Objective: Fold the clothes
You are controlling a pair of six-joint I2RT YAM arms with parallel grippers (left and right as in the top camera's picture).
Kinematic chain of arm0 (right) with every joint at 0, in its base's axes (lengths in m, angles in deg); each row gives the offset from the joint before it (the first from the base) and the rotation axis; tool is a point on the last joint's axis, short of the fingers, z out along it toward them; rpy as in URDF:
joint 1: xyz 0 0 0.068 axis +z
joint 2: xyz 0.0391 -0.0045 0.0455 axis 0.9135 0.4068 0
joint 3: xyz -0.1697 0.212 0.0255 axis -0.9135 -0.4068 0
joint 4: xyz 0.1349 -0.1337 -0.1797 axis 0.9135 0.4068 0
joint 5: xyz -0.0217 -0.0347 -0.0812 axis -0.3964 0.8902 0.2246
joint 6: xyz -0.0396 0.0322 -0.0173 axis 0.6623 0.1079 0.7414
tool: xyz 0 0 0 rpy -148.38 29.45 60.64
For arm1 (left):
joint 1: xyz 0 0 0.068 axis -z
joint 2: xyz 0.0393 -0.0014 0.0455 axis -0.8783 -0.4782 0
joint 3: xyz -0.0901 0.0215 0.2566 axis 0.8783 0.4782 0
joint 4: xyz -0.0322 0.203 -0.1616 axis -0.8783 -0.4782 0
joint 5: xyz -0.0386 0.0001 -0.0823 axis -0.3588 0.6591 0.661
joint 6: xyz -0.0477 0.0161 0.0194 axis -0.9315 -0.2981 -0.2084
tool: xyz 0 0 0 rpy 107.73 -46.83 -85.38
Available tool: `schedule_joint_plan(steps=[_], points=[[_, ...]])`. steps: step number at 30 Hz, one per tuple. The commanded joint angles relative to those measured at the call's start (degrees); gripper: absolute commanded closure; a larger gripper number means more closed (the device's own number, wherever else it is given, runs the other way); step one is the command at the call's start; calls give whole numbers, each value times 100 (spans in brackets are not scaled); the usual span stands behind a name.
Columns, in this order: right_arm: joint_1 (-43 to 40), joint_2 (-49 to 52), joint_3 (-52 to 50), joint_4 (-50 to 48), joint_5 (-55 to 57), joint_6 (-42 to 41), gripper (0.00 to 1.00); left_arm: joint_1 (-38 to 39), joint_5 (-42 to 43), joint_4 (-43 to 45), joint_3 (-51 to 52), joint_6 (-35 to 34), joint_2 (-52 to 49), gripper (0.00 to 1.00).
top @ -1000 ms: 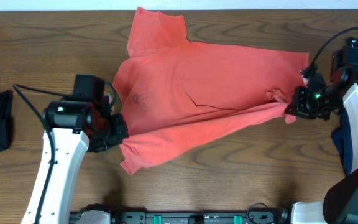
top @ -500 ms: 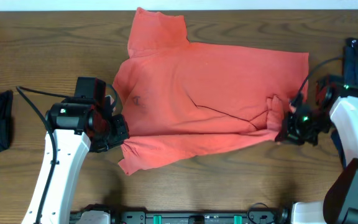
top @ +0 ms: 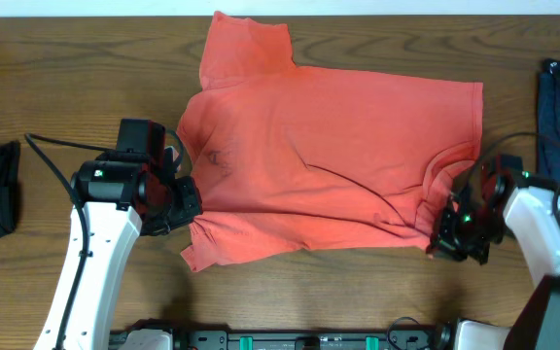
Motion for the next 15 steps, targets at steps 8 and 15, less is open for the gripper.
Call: schedule_joint_plan(steps=[8, 15], points=[[-4, -2184, -402, -188, 586, -1567, 99, -17, 11, 44, -15, -37, 85, 94], [-4, -3204, -402, 55, 914, -1770, 99, -17, 111, -13, -15, -35, 83, 90]])
